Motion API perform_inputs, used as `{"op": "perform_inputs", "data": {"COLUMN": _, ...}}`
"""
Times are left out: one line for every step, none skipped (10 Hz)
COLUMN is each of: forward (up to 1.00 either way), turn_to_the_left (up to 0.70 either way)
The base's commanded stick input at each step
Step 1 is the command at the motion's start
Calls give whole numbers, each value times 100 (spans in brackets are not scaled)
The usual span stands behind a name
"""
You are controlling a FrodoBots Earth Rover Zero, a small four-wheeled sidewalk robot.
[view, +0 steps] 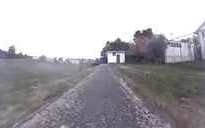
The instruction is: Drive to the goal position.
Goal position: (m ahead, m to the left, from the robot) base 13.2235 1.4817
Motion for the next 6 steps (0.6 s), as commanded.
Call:
{"op": "perform_inputs", "data": {"forward": 70, "turn_to_the_left": -4}}
{"op": "perform_inputs", "data": {"forward": 70, "turn_to_the_left": -8}}
{"op": "perform_inputs", "data": {"forward": 70, "turn_to_the_left": -6}}
{"op": "perform_inputs", "data": {"forward": 70, "turn_to_the_left": -4}}
{"op": "perform_inputs", "data": {"forward": 70, "turn_to_the_left": -8}}
{"op": "perform_inputs", "data": {"forward": 70, "turn_to_the_left": -4}}
